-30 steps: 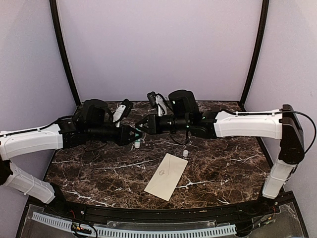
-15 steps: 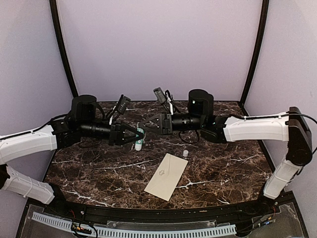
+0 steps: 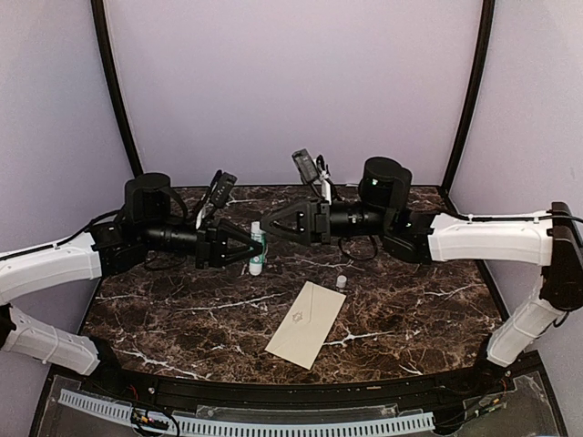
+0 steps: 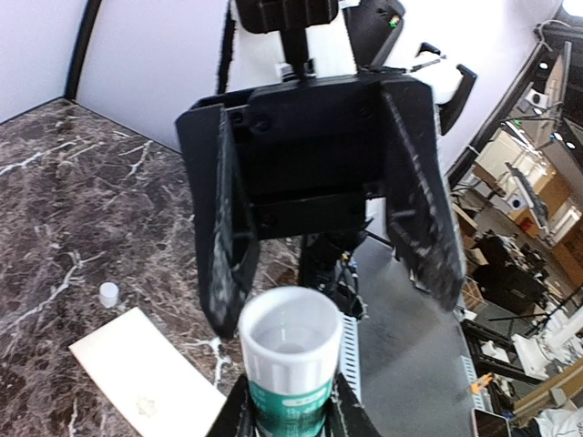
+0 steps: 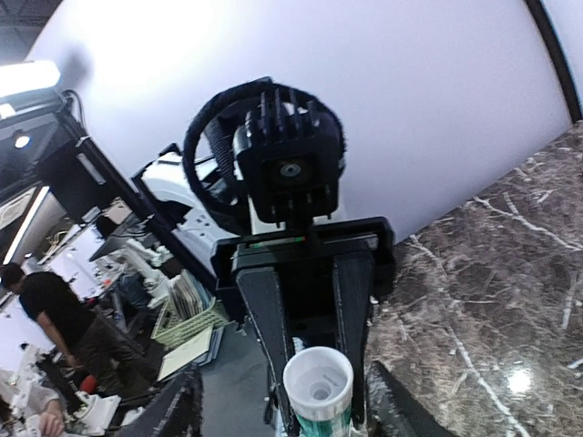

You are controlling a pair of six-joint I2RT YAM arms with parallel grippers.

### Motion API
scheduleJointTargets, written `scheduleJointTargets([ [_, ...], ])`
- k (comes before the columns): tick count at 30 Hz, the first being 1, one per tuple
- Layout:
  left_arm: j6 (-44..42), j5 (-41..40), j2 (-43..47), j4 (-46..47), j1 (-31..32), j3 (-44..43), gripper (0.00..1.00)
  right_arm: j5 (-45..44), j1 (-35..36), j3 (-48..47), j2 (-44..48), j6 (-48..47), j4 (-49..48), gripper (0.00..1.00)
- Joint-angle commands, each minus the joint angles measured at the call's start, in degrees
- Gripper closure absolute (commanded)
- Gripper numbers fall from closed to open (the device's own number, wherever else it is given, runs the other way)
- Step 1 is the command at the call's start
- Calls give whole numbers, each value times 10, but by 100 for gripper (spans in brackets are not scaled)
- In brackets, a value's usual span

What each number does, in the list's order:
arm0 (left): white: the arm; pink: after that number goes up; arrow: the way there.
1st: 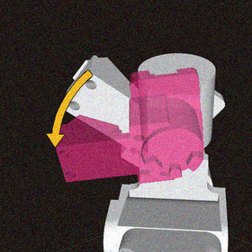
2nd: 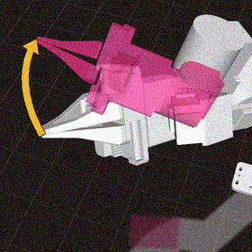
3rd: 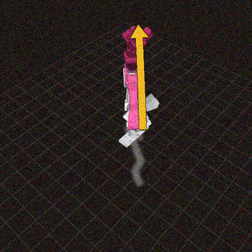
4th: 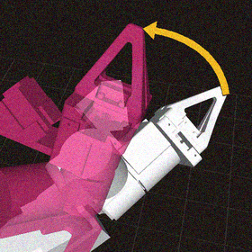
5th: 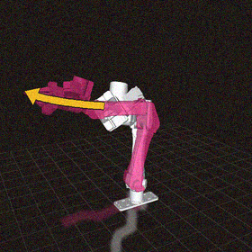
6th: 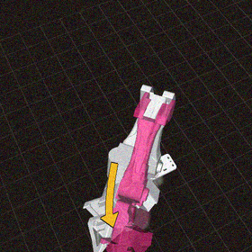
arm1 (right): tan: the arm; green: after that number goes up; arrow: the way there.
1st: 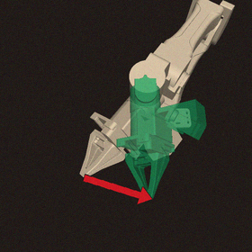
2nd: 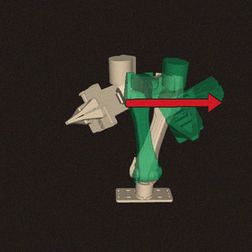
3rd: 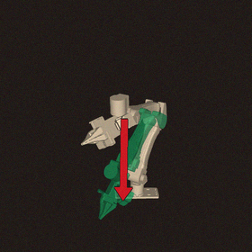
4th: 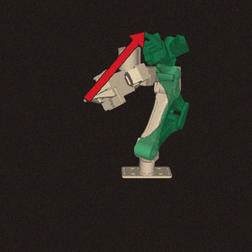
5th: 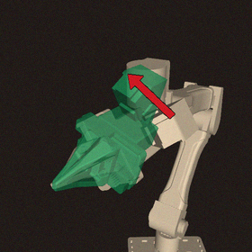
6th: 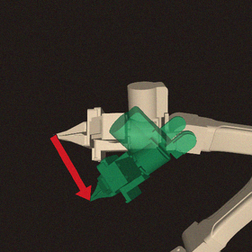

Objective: Place the letter into the envelope and seal it
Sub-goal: Screw the solid glue.

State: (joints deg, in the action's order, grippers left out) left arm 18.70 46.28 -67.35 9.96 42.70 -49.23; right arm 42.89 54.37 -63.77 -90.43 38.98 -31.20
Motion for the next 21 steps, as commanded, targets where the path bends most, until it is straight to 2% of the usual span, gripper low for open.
scheduleJointTargets([
  [1,-55,-144,33,-26,3,16,100,-151,1,-8,34,-45,95,39],
  [6,-55,-285,29,-60,11,12,100,-251,14,-40,13,-35,155,39],
  [8,-53,-318,19,-75,13,6,100,-272,18,-55,-3,-23,173,42],
  [12,-50,-330,9,-81,14,3,100,-283,25,-86,-33,-23,195,48],
  [16,-44,-323,-5,-81,15,1,100,-265,32,-110,-62,-22,191,49],
  [21,-42,-313,-7,-74,15,2,100,-288,41,-139,-86,-36,220,52],
])
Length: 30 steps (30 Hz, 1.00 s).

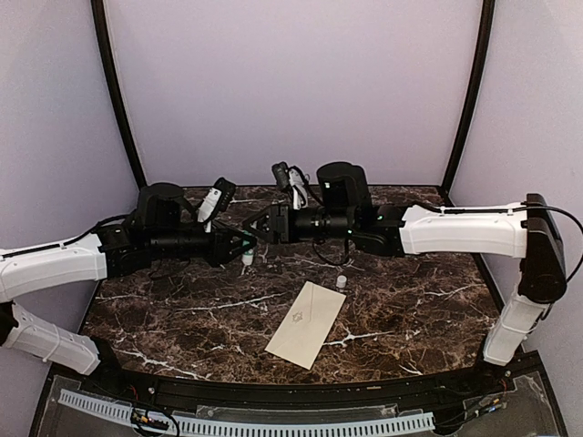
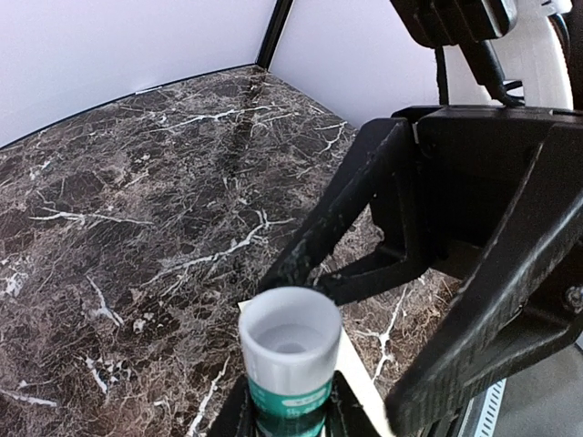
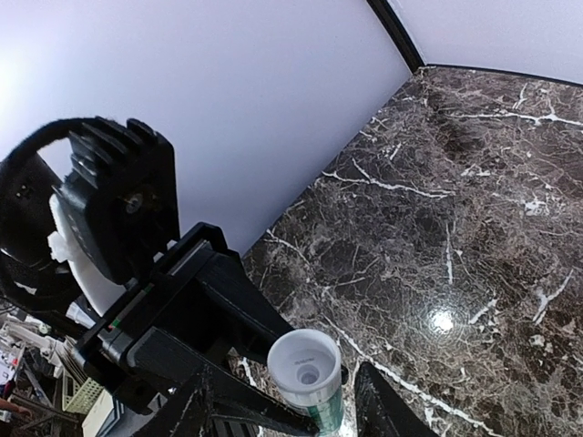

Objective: Place the letter into the envelope and seal it
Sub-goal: Screw the solid glue.

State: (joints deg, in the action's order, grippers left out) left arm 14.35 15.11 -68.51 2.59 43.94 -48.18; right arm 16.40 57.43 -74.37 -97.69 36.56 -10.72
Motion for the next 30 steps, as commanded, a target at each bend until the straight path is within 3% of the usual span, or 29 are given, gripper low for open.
scheduleJointTargets([
  [1,1,2,4,1,2,-9,100,-27,11,-39,-18,-15,20,56],
  [4,1,11,2,3,2,-7,100,-30,13,-54,-28,-16,31,63],
  [10,0,26,-8,-3,3,-10,100,-39,14,-72,-36,-25,45,65],
  [17,-4,32,-10,-6,3,-13,100,-32,13,-91,-49,-32,59,77],
  [26,-3,58,-4,-10,3,-16,100,9,9,-97,-50,-52,71,68],
  [30,-5,56,-6,-13,2,-19,100,9,9,-94,-49,-52,71,70],
])
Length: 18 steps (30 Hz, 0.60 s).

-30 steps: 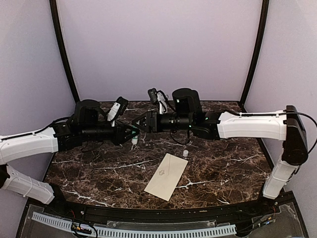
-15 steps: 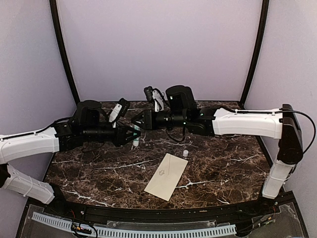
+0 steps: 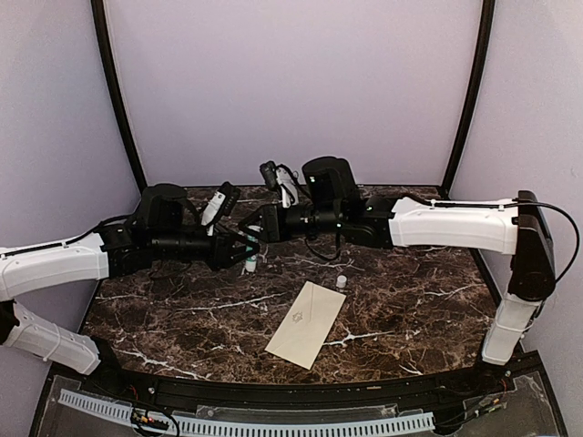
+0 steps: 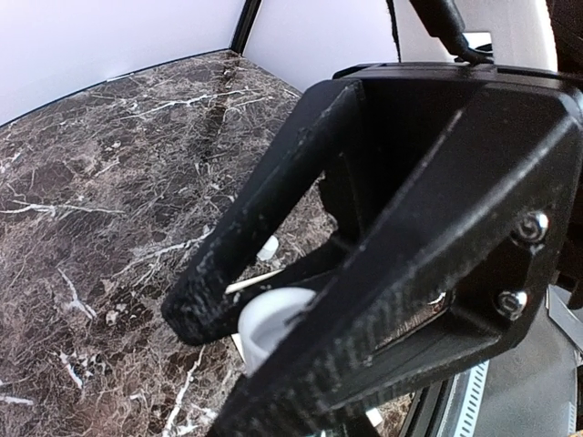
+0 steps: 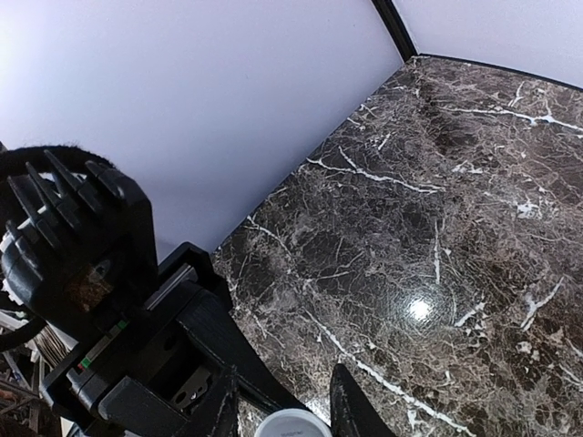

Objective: Place the letter into the envelope and seal it
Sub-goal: Screw the solid glue.

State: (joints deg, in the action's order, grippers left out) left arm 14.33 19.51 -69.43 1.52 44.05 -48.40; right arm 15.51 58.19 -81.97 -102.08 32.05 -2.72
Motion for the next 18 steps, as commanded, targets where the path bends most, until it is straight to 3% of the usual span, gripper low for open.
scheduleJointTargets([
  [1,-7,11,3,-4,1,-19,100,15,2,-18,-6,-6,-8,72],
  [12,-25,25,-7,-32,1,-33,100,41,-18,29,25,8,-56,87],
  [18,-23,188,-4,-9,-10,-39,100,163,-38,83,55,19,-153,89],
])
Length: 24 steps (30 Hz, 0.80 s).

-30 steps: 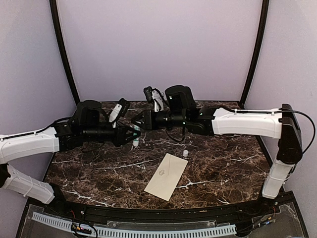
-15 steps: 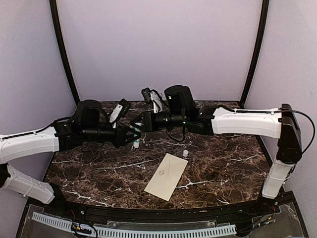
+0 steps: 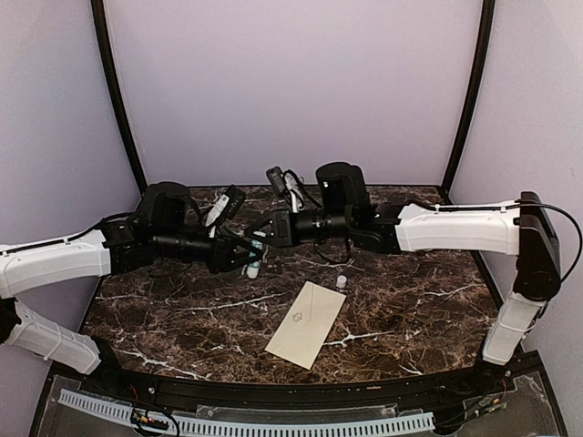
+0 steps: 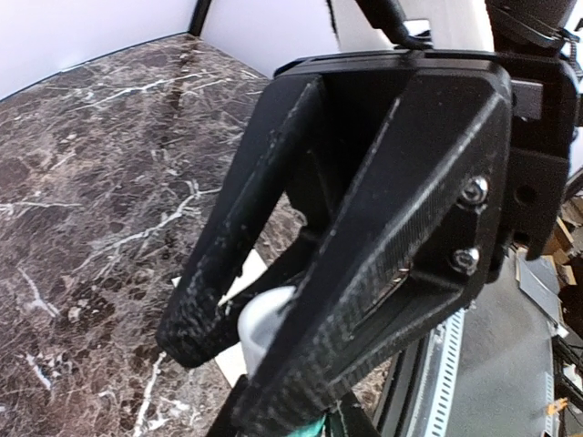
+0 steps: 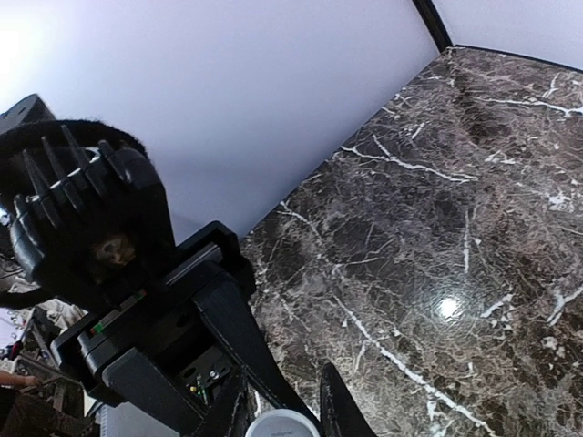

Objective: Place the letter into the envelope and seal it
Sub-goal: Screw the solid glue.

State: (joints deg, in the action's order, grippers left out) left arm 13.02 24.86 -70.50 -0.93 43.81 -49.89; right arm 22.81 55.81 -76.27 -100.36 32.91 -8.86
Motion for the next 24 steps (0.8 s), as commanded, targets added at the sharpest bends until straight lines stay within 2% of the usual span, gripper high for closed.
scheduleJointTargets([
  [1,-9,157,6,21,-9,-25,100,118,-15,33,43,12,-107,88],
  [4,-7,237,7,38,-9,-25,100,203,-17,43,55,13,-139,87],
  [10,3,309,1,55,-11,-26,100,272,-16,61,73,27,-182,87],
  [13,6,301,1,62,-10,-20,100,287,-13,72,78,28,-195,87],
  [16,-8,235,11,63,-11,-6,100,265,-13,73,83,9,-168,84],
  [18,-9,214,15,70,-11,3,100,238,-13,73,89,-4,-148,75],
  [22,-19,167,23,71,-10,12,100,140,-15,71,107,-39,-81,42],
  [24,-30,128,35,66,-9,19,100,79,-19,74,116,-53,-44,37],
])
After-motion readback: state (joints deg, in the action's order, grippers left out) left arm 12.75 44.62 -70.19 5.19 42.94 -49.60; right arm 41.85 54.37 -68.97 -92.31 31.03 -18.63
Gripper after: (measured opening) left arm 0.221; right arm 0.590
